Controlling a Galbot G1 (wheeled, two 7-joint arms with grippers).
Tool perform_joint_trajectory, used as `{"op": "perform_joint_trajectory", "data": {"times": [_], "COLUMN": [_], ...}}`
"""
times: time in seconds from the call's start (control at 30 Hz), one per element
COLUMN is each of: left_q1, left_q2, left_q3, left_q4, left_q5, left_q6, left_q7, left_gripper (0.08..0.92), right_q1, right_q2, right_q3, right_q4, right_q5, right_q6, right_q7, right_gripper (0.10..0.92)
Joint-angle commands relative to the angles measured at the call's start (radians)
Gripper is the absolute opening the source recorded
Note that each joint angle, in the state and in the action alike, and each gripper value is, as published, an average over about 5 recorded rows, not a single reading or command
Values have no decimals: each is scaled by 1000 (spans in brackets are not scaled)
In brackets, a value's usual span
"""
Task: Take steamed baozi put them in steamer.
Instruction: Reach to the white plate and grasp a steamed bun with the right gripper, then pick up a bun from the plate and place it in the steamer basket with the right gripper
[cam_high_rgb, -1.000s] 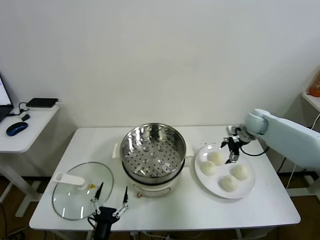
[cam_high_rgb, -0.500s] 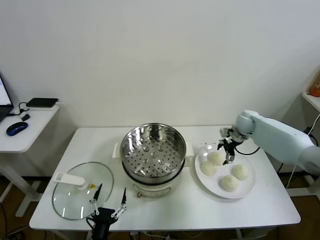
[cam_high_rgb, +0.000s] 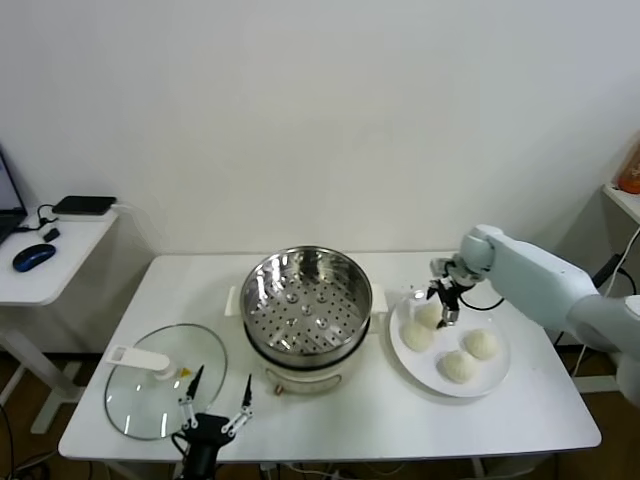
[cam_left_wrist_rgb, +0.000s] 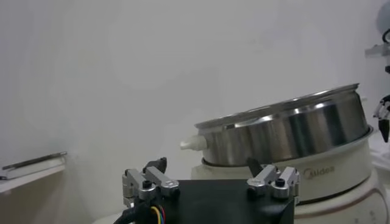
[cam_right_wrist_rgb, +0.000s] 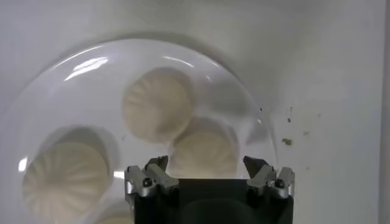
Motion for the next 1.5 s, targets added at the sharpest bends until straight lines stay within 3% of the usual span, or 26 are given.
{"op": "perform_joint_trajectory", "data": {"times": [0.03, 0.3, 0.67, 1.13, 1.5], "left_q1": [2, 2, 1, 15, 24], "left_q2": [2, 2, -3, -3, -5], "left_q3": [-1, -2, -2, -9, -1], "left_q4": [-2, -7, -10, -27, -40], "left_q5": [2, 7, 11, 12, 18], "left_q6": [-2, 0, 2, -3, -5], "left_q7": [1, 2, 5, 1, 0], "left_gripper": [823, 823, 823, 823, 823], "right_q1": [-8, -11, 14, 409, 725], "right_q2": [18, 21, 1, -181, -112], "right_q3": [9, 9, -17, -350, -466], "right_q4": [-32, -35, 18, 458, 616], "right_q5": [-17, -13, -2, 138, 259], "right_q6": [-2, -8, -8, 47, 205], "right_q7": [5, -2, -3, -15, 13], "right_gripper": [823, 801, 616, 612, 630]}}
